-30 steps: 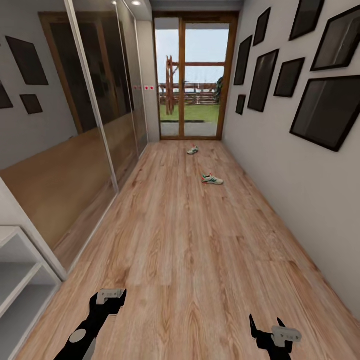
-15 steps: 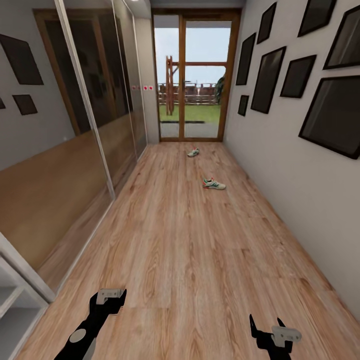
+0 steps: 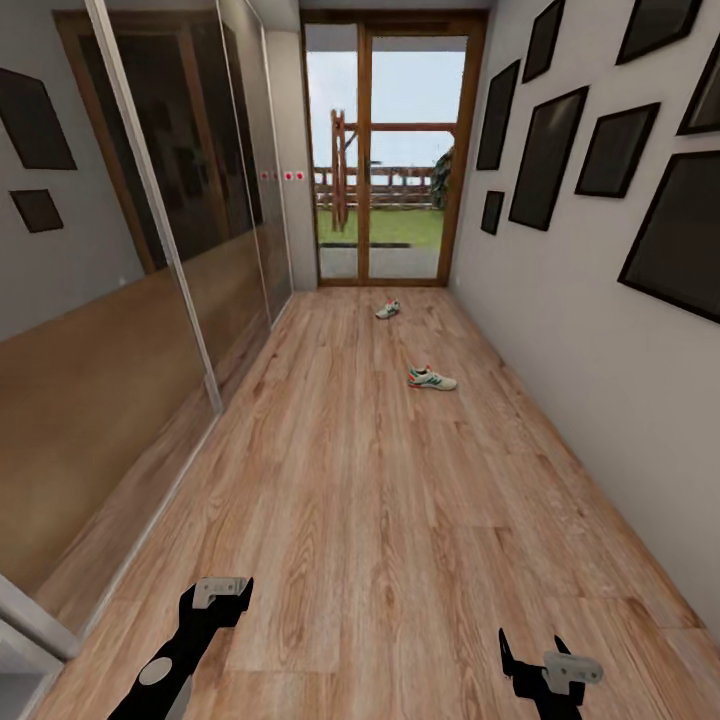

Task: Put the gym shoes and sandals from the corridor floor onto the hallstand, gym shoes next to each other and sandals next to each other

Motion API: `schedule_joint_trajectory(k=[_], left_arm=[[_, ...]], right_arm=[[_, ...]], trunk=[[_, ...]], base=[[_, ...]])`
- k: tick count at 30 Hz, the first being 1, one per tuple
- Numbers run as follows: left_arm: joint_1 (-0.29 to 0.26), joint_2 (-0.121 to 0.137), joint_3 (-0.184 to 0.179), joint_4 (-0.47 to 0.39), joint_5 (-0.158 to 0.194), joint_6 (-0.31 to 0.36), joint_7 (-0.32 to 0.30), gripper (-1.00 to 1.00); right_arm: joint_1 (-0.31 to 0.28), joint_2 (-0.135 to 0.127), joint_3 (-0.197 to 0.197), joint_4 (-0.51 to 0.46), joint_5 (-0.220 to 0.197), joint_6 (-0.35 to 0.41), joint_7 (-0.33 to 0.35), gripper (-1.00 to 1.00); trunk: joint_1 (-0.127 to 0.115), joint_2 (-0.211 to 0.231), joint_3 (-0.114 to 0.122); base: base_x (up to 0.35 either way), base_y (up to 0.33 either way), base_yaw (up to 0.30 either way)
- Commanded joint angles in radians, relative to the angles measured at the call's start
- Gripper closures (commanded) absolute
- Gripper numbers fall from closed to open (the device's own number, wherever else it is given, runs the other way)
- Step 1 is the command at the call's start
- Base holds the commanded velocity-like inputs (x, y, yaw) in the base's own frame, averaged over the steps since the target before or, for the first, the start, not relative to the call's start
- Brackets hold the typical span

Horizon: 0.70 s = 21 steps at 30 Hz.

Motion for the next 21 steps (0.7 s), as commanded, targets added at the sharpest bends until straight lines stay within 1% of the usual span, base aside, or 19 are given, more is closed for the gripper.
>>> schedule_joint_trajectory(k=[1,21], left_arm=[[-0.001,-0.001,0.006,0.001,-0.005,-0.003,-0.008,-1.0],[-0.001,-0.001,0.007,0.001,-0.005,-0.003,-0.008,-1.0]], right_arm=[[-0.001,-0.001,0.007,0.001,-0.01,-0.003,0.003,-1.0],[-0.001,-0.001,0.007,0.002,-0.009,-0.003,0.004,-1.0]], trunk=[[0.0,0.0,-0.001],[0.0,0.0,-0.001]], base=[[0.339,0.0,0.0],[0.339,0.0,0.0]])
